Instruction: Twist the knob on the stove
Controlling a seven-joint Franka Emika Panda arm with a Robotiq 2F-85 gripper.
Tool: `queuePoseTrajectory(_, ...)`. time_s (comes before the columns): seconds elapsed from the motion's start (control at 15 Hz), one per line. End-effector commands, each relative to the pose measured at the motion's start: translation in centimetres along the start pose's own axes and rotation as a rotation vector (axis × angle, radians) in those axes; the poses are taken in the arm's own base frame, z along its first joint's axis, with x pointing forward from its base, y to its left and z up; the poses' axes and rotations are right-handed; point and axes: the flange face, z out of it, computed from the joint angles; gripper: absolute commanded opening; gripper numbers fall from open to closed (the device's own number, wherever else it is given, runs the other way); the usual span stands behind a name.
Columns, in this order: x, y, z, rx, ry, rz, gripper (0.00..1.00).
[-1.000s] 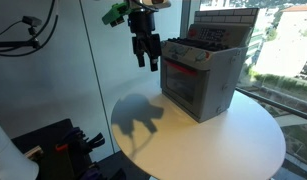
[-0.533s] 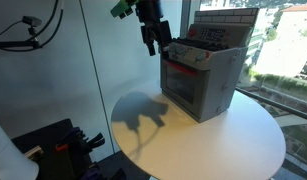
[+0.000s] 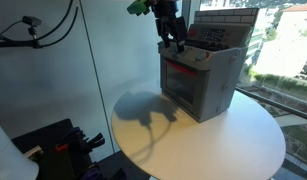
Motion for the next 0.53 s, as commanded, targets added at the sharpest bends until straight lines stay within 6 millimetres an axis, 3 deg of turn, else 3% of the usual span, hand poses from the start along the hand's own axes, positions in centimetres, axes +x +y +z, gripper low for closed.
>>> queuePoseTrajectory(0.0, 2.6, 0.6, 0.2, 0.022, 0.054, 0.051, 1.0)
queuePoseTrajectory(0.27, 4.1, 1.3, 0.9, 0.031, 0.077, 0.075, 1.0)
queuePoseTrajectory(0.33, 2.8, 1.0, 1.0, 0.022, 0.068, 0.044, 1.0)
queuePoseTrajectory(0.47, 3.3, 1.2, 1.2, 0.022, 0.068, 0.051, 1.0)
